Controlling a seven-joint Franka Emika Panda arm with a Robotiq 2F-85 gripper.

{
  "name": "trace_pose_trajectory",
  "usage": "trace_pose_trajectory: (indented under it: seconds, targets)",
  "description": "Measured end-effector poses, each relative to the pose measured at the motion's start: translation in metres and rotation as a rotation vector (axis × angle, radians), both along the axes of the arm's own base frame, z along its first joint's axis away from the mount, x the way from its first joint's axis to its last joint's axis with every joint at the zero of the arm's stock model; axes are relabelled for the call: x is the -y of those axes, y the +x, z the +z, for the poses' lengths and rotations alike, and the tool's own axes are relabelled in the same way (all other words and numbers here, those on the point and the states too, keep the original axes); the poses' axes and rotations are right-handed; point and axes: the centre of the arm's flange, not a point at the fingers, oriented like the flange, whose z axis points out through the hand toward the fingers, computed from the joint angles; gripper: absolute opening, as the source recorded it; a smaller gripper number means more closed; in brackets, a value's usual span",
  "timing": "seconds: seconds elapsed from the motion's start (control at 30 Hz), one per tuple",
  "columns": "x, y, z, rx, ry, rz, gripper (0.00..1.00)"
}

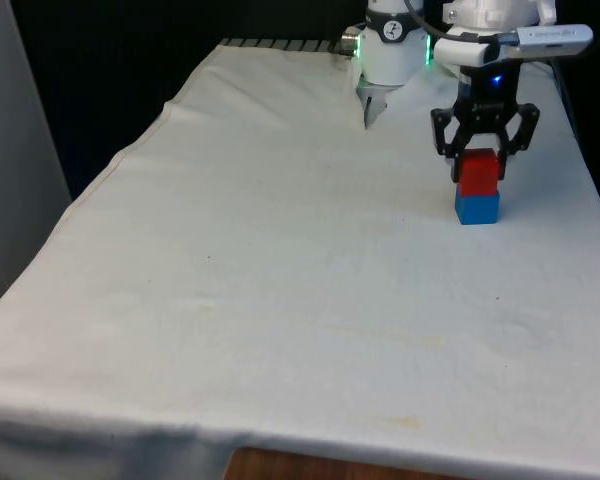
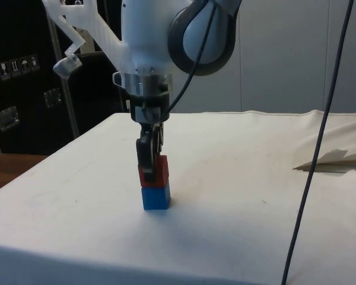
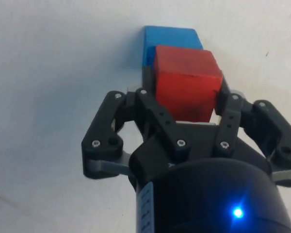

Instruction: Stack the two cubes.

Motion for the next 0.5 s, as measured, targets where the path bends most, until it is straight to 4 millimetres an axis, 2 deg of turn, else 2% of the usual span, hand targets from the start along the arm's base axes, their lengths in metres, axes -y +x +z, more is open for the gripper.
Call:
trace_pose_trajectory:
  seconds: [0.13, 0.17, 0.2, 0.23, 0.5]
  targets:
    - [0.0, 0.0, 0.0, 0.0, 0.0, 0.0, 0.64]
    - [0.0, 0.0, 0.0, 0.0, 0.0, 0.0, 0.84]
    - [0.0005, 0.0001, 0.0, 0.0, 0.0, -0.001, 0.93]
    - [0.0, 0.0, 0.0, 0.0, 0.0, 0.0, 0.99]
    - [0.0005, 0.0001, 0.0, 0.0, 0.0, -0.001, 1.0]
